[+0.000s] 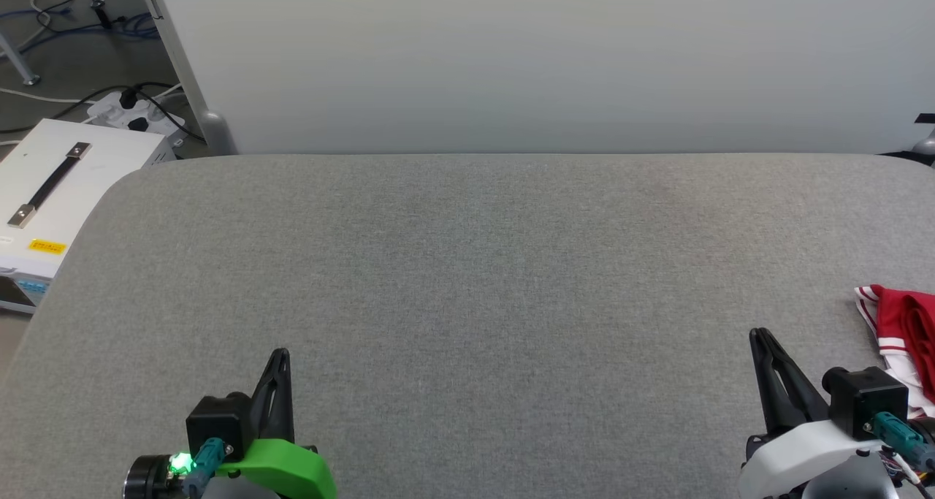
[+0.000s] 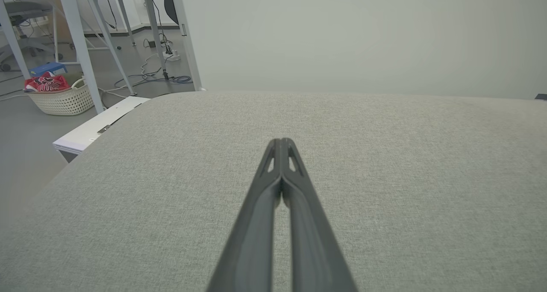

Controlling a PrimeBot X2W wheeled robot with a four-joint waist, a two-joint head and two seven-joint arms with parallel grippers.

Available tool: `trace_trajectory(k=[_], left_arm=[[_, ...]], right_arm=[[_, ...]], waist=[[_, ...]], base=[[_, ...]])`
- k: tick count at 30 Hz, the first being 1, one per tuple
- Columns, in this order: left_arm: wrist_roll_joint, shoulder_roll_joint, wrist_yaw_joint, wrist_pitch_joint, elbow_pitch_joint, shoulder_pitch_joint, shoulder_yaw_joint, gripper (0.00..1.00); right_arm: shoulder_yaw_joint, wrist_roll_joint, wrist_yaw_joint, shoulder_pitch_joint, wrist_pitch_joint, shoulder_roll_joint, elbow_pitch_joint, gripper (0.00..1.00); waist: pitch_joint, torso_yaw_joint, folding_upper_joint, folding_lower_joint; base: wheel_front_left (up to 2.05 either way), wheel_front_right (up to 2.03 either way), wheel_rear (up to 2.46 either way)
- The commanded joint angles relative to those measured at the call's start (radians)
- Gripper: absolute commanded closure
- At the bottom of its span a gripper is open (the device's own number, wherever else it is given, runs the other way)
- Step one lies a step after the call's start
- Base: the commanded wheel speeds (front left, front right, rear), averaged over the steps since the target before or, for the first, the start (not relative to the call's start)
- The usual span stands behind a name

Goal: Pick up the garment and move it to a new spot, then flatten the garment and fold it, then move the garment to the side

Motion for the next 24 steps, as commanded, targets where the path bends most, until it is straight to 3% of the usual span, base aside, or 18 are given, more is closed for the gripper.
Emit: trace_trajectory(k=[1, 24], left_arm=[[0.014, -0.005, -0.005, 0.005, -0.006, -0.022, 0.005, 1.0], [0.062, -0.026, -0.015, 0.055, -0.039, -0.042, 0.028, 1.0]], right_arm=[[0.003, -0.013, 0.0, -0.023, -0.005, 0.001, 0.007, 1.0], [0.009, -0.037, -0.001, -0.061, -0.009, 0.001, 0.053, 1.0]], waist=[[0.001, 0.0, 0.0, 0.0], [0.013, -0.004, 0.0, 0.0]], base=[[0.0, 0.0, 0.0], [0.0, 0.0, 0.0]])
